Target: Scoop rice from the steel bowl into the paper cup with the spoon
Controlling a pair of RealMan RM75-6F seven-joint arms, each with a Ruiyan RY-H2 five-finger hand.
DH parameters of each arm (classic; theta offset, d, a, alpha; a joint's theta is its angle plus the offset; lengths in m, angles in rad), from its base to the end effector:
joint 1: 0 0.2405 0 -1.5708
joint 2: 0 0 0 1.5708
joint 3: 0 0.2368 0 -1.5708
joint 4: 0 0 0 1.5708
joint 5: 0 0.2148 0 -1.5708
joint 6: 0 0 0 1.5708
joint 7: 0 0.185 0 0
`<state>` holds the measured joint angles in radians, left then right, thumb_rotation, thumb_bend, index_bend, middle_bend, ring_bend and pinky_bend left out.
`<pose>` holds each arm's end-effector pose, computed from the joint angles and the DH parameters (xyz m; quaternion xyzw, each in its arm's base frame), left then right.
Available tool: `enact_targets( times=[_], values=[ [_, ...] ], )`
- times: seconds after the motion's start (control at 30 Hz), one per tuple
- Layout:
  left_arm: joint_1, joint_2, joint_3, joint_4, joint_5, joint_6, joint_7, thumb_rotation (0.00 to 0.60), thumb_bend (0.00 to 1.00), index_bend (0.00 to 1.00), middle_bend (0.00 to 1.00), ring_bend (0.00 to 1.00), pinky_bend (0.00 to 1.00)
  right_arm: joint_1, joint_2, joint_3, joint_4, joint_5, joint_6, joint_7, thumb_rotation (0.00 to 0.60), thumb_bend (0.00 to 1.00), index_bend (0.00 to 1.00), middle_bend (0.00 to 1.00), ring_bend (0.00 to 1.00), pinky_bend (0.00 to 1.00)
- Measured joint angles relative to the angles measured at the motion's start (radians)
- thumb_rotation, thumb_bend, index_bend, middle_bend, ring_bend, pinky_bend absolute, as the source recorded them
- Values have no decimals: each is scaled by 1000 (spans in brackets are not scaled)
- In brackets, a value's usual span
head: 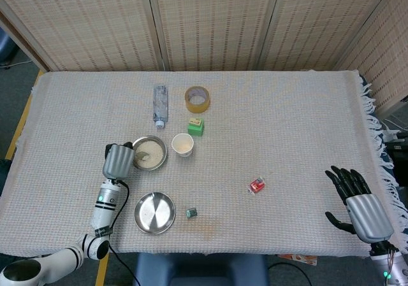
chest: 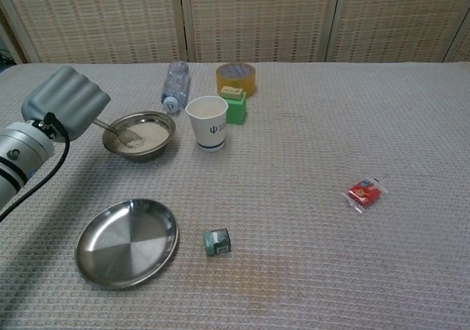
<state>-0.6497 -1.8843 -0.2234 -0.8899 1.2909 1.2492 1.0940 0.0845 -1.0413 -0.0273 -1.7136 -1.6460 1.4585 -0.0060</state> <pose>-0.1800 0.3939 -0.0303 -0.7095 0.0051 -0.1454 0.6895 -0.2669 -0.2002 0.1325 0.6522 -0.3902 0.3866 0.5224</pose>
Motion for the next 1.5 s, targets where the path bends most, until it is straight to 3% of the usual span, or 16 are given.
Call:
enact_targets(
  times=[0.53,1.07,1.5],
  values=[
    [11,199,-110,-379,-290,-114,-1,600,422,763,1000,1000,1000,3,0,1,-2,8,-10,-5,600,150,0,0,0,0],
    [-34,286,-127,-582,-394,-57,-12,600,421,763,1000,1000,1000,4,4,-4,-7,1,-14,-4,600,149,0,0,0,0],
    [-127,303,-182,-690,-527,-14,12,600,423,767,1000,1000,1000,6,12,-3,-3,2,-14,17,600,150,0,0,0,0]
  ],
)
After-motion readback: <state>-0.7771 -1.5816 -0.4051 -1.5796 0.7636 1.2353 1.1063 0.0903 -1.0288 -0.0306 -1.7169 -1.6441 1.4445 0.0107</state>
